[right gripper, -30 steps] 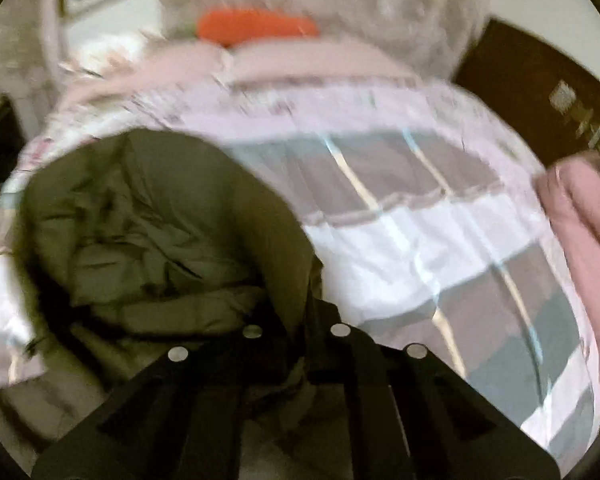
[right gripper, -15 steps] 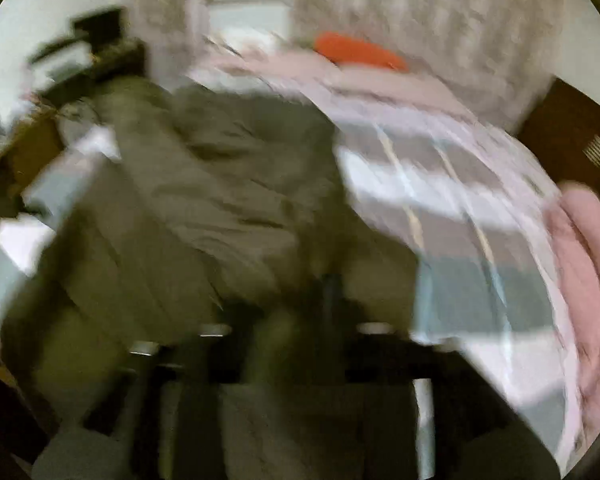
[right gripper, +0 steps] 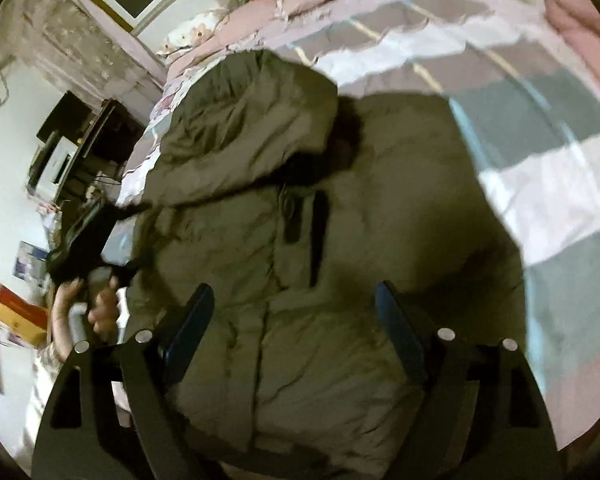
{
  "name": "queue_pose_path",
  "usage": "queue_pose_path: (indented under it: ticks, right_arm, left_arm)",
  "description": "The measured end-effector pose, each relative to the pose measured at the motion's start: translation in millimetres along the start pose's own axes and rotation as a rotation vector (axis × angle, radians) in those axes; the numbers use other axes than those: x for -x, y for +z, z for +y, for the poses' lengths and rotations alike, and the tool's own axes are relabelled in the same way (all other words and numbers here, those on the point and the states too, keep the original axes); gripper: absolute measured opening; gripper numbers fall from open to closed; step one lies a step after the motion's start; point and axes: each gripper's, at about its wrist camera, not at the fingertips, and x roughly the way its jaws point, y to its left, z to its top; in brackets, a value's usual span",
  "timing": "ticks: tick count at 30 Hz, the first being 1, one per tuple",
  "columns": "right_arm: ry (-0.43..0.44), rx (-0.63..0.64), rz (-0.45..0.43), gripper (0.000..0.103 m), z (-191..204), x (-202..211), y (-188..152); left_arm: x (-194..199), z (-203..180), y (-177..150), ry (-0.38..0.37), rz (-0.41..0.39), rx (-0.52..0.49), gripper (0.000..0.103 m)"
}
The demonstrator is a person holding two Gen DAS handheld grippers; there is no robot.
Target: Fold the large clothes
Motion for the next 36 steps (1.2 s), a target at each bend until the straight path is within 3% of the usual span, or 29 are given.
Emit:
queue_pose_path:
  ticks: [4, 9, 11, 12, 13, 14, 16, 20, 24, 26, 28, 32, 36]
  right_arm:
    - [-0.009, -0.007, 0.014, 0.083, 2.6, -1.8, -8.2]
    - [-0.014, -0.008, 0.027, 0.083, -0.8, -3.6, -11.5]
    - [-0.019, -0.003, 0.038, 0.083, -1.2, -7.6, -12.6]
    - [-0.021, -0.001, 0.045, 0.083, -1.2, -9.8, -13.2]
    - [-0.022, 0.002, 0.052, 0.083, -0.6, -12.2, -13.8]
    - [-0.023, 0.004, 0.058, 0.083, 0.0, -14.4, -14.6]
    - [-0.030, 0.019, 0.067, 0.083, 2.1, -18.9, -14.7]
    - [-0.036, 0.017, 0.067, 0.083, 2.7, -21.6, -13.4]
    - [0.013, -0.024, 0.054, 0.083, -1.5, -19.0, -11.6]
    - [0.110, -0.092, 0.039, 0.083, -8.5, -16.7, -9.9]
    - [0.229, -0.187, 0.038, 0.090, -16.5, -19.4, -8.6]
    - [0.460, -0.429, 0.085, 0.098, -32.6, -48.1, -13.1]
    - [0.514, -0.518, 0.135, 0.098, -32.3, -89.1, -8.3]
  left_arm:
    - [-18.4, -4.9, 2.3, -0.020, 0.025, 0.057, 0.101]
    - [-22.7, 6.6, 6.0, -0.161, -0.001, 0.190, 0.099]
    - [-21.7, 8.2, 7.9, -0.226, -0.010, 0.216, 0.077]
    - [-23.4, 7.7, 9.0, -0.253, -0.004, 0.220, 0.060]
    - [-25.0, 7.2, 9.5, -0.276, 0.000, 0.216, 0.036]
    - [-29.4, 5.3, 10.4, -0.310, 0.015, 0.202, 0.020]
    - [-31.7, 1.6, 7.6, -0.321, 0.023, 0.181, 0.007]
    - [-17.2, -12.8, 1.1, -0.337, 0.022, 0.141, 0.004]
    - [19.6, -42.0, -14.5, -0.345, 0.006, -0.009, 0.004]
    - [35.2, -53.0, -29.2, -0.337, 0.020, -0.065, 0.004]
    - [40.7, -55.9, -46.2, -0.322, 0.068, -0.089, 0.004]
    - [30.6, -55.6, -84.9, -0.279, 0.208, -0.088, 0.004]
    - [25.0, -67.2, -114.1, -0.251, 0.249, -0.167, 0.004]
